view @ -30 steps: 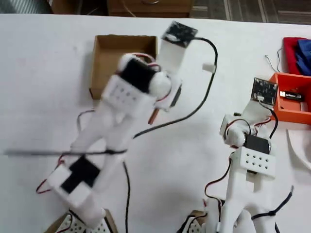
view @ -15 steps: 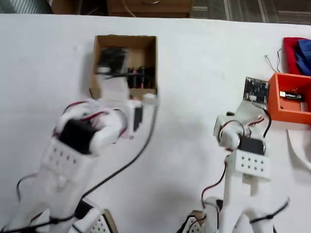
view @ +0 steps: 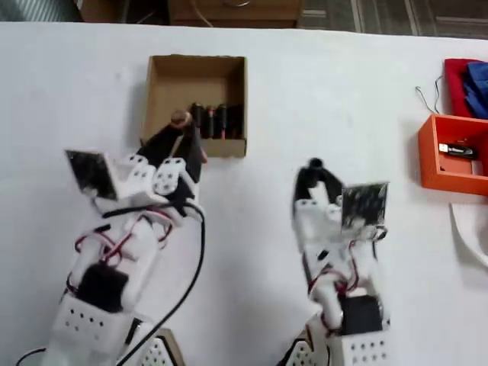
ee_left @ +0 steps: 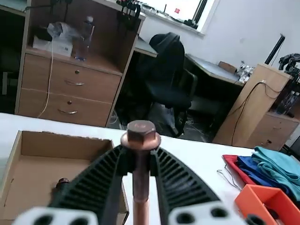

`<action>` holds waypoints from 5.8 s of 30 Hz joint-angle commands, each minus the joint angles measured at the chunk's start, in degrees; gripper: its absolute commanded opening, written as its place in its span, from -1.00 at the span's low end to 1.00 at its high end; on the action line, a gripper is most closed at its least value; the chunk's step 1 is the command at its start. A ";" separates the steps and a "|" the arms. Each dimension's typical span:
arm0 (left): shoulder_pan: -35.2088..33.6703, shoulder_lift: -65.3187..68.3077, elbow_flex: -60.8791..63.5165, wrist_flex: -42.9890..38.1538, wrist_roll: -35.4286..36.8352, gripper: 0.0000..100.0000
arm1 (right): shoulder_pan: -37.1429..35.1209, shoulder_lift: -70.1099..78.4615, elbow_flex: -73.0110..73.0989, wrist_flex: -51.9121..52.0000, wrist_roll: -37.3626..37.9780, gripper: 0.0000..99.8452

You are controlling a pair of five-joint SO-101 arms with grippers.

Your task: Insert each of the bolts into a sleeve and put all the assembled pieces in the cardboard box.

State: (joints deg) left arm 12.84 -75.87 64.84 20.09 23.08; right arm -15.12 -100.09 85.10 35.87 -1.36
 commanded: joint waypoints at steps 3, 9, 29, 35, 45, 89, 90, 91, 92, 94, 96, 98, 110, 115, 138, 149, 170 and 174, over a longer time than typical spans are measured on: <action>1.23 0.26 -5.76 -2.02 0.09 -0.95 | -8.13 -0.40 3.69 -6.46 0.09 -0.95; 9.05 8.26 -13.67 -2.29 0.09 -0.95 | -10.33 0.04 6.24 -13.58 0.09 -0.95; 19.96 22.77 -18.77 -2.20 -11.43 -0.95 | -10.68 0.04 6.07 -13.58 5.63 -0.95; 19.96 22.59 -15.52 -2.37 -11.25 -0.95 | -10.59 0.04 6.07 -13.58 5.63 -0.95; 19.60 22.77 -14.46 -2.11 -2.20 -0.95 | -10.59 0.04 6.07 -13.58 5.63 -0.95; -4.57 22.24 -20.70 2.37 -9.76 -0.95 | -10.24 2.77 11.52 -8.13 10.11 -0.96; -6.86 22.15 -20.70 5.45 -9.76 -0.95 | -10.24 3.65 11.25 -7.52 10.20 -0.96; -8.88 22.15 -20.70 8.44 -9.76 -0.95 | -10.24 4.62 10.37 -6.20 10.20 -0.96; -10.64 21.80 -20.62 11.43 -9.76 -0.95 | -10.24 6.02 8.70 -3.91 10.20 -0.96; -13.45 20.04 -19.91 16.79 -9.76 -0.95 | -10.24 9.80 2.73 1.45 10.02 -0.96; -15.21 17.41 -18.33 21.54 -9.76 -0.95 | -10.24 15.60 -5.80 6.29 10.02 -0.96; -16.44 14.07 -15.96 25.67 -9.76 -0.95 | -10.24 23.78 -14.77 9.54 10.20 -0.96; -32.44 -2.90 9.01 27.34 -15.74 -0.95 | -10.33 89.71 -58.02 37.05 10.20 -0.96; -32.79 -7.12 17.36 27.34 -15.56 -0.95 | -10.77 99.91 -66.46 38.64 9.76 -0.96; -32.79 -27.87 30.99 27.78 -15.74 -0.95 | -12.62 129.01 -81.14 37.93 10.11 -0.72; -32.79 -27.87 30.99 27.60 -15.74 -0.95 | -12.44 129.71 -82.20 37.93 9.93 -0.80; -32.79 -27.87 30.99 27.60 -15.74 -0.95 | -12.09 129.80 -89.85 38.02 13.10 -0.76; -32.79 -27.87 30.99 27.60 -15.74 -0.95 | -12.18 129.71 -91.96 40.40 13.10 -0.76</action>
State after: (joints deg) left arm -19.43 -102.42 95.52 48.22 7.69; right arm -27.87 30.11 -1.76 76.40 10.86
